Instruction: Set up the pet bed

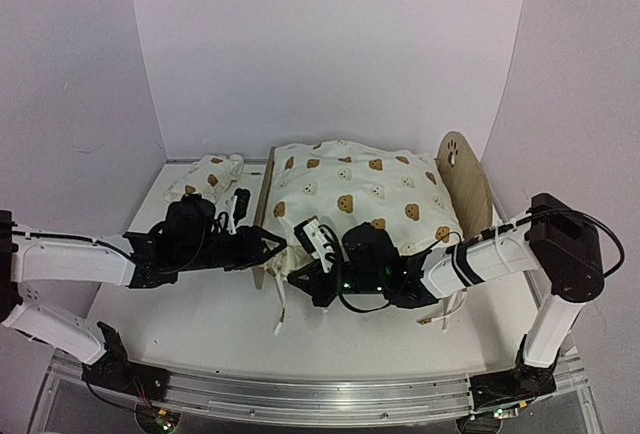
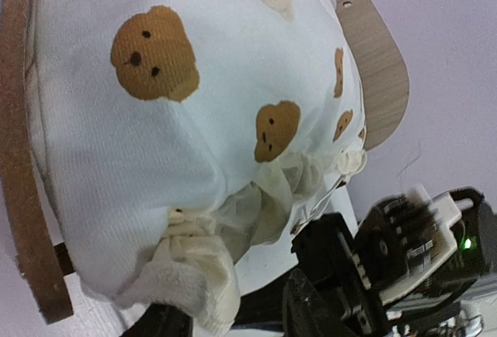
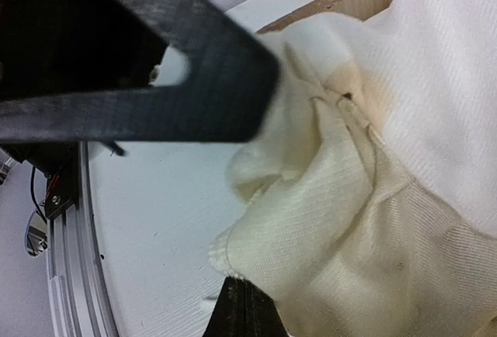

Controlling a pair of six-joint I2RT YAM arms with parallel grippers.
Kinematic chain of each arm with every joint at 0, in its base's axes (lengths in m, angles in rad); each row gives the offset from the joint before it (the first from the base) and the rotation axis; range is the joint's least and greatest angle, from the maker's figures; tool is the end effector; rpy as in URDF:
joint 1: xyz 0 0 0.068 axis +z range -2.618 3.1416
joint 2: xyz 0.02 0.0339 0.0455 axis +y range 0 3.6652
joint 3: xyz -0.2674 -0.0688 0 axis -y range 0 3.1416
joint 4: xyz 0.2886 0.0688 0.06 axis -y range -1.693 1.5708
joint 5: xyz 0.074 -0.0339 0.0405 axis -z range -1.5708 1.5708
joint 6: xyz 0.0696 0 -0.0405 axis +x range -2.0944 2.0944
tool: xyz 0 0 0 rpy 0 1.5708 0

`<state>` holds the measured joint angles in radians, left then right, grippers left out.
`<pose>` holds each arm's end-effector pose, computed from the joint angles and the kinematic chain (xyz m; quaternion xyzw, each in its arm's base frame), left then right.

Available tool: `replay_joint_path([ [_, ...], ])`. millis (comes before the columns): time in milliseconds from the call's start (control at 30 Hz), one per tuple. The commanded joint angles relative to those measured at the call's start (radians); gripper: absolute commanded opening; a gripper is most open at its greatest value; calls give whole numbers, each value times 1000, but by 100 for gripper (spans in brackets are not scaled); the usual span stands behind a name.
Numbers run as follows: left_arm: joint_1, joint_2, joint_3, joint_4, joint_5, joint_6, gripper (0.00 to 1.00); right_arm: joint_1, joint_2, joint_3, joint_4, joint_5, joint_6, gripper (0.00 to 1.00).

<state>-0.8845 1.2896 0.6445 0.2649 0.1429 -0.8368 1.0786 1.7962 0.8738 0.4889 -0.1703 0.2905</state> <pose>0.2111 -0.2733 0.1918 0.0597 0.8247 -0.4627 0.3198 0.1934 0.3857 0.1204 -0.3646 0.7577 0.3948 0.3703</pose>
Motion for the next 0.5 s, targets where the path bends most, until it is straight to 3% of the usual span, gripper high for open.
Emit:
replay_joint_path([
  [0, 5, -162, -59, -72, -16, 18, 50, 6, -21, 23, 41, 49, 15, 0],
  [100, 5, -249, -133, -153, -75, -1, 57, 5, -23, 22, 36, 27, 5, 0],
  [233, 5, -297, -225, -119, -109, -52, 57, 5, -18, 25, 36, -32, -12, 0],
  [300, 5, -267, -252, -55, -100, -54, 47, 5, -18, 26, 34, -52, -14, 0],
  [433, 4, -130, -211, 13, -91, 25, 18, 5, -15, 35, 32, -77, -10, 0],
  [467, 3, -97, -196, 24, -100, 35, 15, 5, -14, 37, 31, -80, -10, 0],
])
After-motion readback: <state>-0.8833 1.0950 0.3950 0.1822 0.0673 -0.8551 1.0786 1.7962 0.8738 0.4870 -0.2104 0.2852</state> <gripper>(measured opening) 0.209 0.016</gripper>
